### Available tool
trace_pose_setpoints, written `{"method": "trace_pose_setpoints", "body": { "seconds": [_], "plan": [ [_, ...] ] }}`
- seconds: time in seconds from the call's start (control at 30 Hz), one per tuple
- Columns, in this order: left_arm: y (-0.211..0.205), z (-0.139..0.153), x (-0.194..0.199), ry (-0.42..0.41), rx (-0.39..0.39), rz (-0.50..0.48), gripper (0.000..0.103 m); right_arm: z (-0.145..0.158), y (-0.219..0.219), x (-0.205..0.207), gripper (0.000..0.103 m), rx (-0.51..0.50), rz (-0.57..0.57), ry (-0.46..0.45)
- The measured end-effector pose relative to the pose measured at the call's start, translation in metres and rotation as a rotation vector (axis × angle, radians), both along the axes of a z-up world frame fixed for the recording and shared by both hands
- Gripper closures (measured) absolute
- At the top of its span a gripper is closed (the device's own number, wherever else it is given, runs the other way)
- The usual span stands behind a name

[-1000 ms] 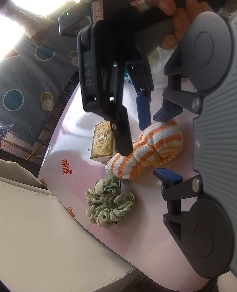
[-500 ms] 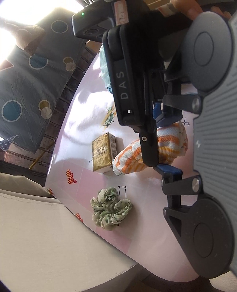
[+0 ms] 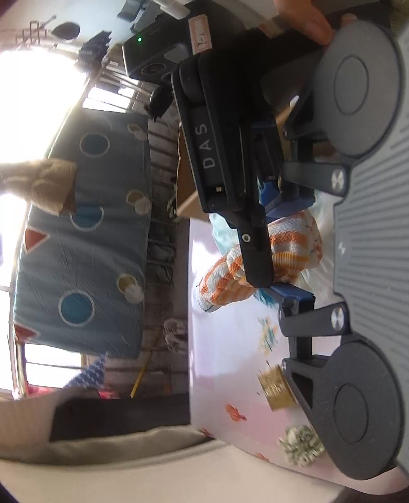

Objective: Organize soft objects
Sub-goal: 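Carry the striped towel with the right gripper into the box and release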

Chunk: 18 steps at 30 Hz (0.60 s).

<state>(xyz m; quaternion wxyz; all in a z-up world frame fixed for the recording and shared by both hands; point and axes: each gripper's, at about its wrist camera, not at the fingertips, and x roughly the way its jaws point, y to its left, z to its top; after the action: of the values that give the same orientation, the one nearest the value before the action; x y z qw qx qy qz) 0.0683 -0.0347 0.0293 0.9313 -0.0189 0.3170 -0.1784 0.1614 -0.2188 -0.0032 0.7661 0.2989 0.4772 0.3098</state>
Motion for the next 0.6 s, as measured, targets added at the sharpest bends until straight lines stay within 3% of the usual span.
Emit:
{"method": "trace_pose_setpoints", "body": {
  "seconds": [0.13,0.37,0.47,0.6],
  "plan": [
    [-0.064,0.012,0.000,-0.035,0.005,-0.138,0.055,0.024,-0.075,-0.024,0.059,-0.005,-0.118,-0.046],
    [-0.164,0.000,0.004,-0.016,-0.012,-0.357,0.053,0.035,-0.194,-0.072,0.060,-0.055,-0.314,-0.054],
    [-0.191,-0.008,0.005,0.016,-0.019,-0.424,0.052,0.030,-0.231,-0.087,0.061,-0.081,-0.373,-0.033],
    [-0.202,-0.020,0.003,0.046,-0.009,-0.443,0.051,0.021,-0.262,-0.098,0.061,-0.139,-0.417,-0.026]
  ]
}}
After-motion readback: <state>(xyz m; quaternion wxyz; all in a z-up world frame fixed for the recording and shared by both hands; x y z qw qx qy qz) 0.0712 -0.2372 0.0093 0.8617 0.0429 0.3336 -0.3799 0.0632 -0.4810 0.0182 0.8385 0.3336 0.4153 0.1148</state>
